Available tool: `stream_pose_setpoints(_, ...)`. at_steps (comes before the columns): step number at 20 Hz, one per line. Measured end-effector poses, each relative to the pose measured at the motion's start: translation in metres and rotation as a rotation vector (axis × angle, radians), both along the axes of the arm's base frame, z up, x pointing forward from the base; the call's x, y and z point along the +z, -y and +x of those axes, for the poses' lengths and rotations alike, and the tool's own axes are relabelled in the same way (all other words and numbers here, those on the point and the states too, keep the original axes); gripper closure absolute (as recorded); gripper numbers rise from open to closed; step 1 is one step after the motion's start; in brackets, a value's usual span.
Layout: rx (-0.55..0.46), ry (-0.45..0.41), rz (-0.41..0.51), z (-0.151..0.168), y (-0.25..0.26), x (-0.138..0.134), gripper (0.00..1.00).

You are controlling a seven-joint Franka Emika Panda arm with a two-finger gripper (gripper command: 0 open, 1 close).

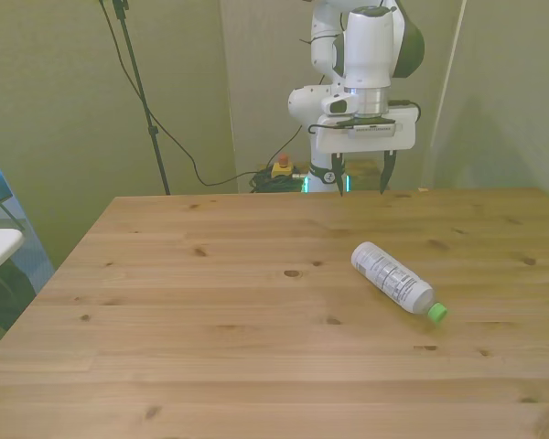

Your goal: Stand the water bottle

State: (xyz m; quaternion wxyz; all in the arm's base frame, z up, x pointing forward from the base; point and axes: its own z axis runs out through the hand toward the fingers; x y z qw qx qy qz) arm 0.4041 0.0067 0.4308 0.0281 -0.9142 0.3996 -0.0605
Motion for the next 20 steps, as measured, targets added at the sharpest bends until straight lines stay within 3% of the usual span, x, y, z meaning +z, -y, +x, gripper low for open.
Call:
stream_pose_setpoints(4, 0.011, 0.001, -0.009, 0.007, -0.002, 0.001, 0.00)
stream_pose_setpoints(9, 0.045, 0.016, -0.030, 0.044, -0.013, 0.009, 0.00)
stream_pose_setpoints(20, 0.124, 0.083, -0.092, 0.178, -0.049, 0.032, 0.00)
